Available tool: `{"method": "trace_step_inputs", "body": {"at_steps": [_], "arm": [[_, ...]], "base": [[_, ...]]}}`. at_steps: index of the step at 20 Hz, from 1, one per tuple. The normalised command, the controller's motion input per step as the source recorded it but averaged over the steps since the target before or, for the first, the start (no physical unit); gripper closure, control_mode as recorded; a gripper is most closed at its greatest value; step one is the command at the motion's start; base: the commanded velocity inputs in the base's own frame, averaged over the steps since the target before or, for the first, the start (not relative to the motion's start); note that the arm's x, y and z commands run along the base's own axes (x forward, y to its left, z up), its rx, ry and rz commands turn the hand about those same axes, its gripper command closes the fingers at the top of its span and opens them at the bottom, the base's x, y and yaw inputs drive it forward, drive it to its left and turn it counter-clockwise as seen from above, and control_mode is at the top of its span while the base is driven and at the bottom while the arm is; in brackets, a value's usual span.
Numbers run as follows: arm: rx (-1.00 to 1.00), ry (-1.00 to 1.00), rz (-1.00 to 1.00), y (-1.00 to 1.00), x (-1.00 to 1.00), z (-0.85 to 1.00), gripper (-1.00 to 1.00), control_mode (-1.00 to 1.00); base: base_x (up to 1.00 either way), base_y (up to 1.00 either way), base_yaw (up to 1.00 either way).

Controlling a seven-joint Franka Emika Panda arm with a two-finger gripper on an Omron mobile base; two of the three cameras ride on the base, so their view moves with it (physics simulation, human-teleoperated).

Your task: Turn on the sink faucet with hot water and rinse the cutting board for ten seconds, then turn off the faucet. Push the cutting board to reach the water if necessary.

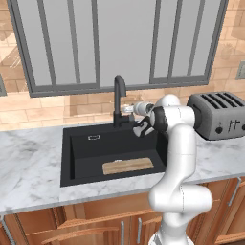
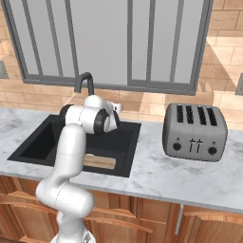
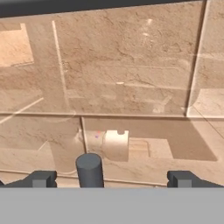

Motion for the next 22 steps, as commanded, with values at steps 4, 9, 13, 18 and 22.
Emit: {"method": "trace_step_inputs", "body": {"at_steps": [4, 9, 13, 18, 22], "arm": [[0.0, 0.0, 0.0, 0.0, 0.02, 0.0, -1.0, -1.0], [0.0, 0.0, 0.0, 0.0, 0.0, 0.0, -1.0, -1.0], [0.0, 0.0, 0.0, 0.0, 0.0, 0.0, -1.0, -1.0], [0.0, 0.0, 0.0, -0.12, 0.0, 0.0, -1.0, -1.0], [0.0, 0.0, 0.0, -0.17, 0.0, 0.0, -1.0, -1.0]], "base": [[0.0, 0.0, 0.0], [0.0, 0.0, 0.0], [0.0, 0.0, 0.0], [0.0, 0.0, 0.0], [0.0, 0.0, 0.0]]}}
